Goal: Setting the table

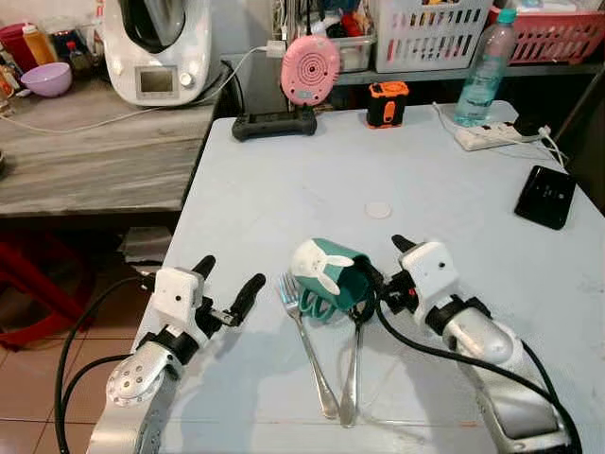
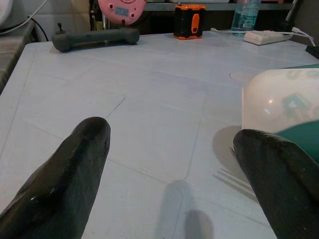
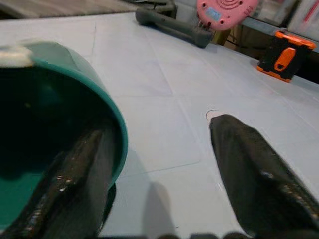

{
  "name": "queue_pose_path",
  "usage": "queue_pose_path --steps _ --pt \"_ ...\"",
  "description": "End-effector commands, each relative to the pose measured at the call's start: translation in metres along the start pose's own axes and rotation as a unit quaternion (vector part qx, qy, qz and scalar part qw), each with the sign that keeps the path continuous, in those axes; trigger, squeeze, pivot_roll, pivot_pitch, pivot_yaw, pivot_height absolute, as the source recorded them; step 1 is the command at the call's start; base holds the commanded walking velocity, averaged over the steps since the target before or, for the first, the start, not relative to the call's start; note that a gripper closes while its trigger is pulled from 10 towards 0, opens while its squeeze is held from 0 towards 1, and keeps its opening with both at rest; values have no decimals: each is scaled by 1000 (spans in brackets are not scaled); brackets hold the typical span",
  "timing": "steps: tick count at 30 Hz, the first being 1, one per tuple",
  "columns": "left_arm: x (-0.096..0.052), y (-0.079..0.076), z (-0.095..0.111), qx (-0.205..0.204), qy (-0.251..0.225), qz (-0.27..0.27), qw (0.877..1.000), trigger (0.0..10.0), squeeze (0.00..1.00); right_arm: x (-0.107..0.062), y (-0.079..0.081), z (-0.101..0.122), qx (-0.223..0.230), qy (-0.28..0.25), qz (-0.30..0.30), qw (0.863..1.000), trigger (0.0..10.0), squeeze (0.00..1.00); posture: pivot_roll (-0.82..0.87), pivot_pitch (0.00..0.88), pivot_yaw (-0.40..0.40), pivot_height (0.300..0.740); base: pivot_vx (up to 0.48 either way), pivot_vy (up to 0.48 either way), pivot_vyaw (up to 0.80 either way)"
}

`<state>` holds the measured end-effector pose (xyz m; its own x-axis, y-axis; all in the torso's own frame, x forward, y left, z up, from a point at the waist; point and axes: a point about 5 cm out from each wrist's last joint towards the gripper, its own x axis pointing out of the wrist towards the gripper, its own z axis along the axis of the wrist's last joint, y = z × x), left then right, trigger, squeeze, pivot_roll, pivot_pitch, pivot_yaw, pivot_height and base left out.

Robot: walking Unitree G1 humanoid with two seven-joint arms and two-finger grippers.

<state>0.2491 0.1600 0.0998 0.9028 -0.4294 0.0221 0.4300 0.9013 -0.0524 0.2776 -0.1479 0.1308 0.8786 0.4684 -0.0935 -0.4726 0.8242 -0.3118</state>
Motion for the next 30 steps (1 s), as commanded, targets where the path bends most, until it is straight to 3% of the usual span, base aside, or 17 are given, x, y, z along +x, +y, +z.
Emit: queue_pose_path --steps 1,2,13,30 --pt "0 1 4 6 -7 -3 1000 10000 0 4 1 1 -1 -3 18 1000 549 0 -106 77 83 740 0 0 0" --pt "0 1 4 6 -7 -3 1000 10000 0 5 0 1 -2 -2 21 1000 0 0 -106 77 83 740 0 0 0" --pt "1 0 4 5 -7 -4 1000 10000 0 11 -8 -4 -34 2 61 998 0 0 -101 82 85 740 0 0 0" --pt "3 -2 4 3 -8 -4 1000 10000 0 16 -18 -4 -49 -11 66 997 0 0 -101 82 82 740 0 0 0"
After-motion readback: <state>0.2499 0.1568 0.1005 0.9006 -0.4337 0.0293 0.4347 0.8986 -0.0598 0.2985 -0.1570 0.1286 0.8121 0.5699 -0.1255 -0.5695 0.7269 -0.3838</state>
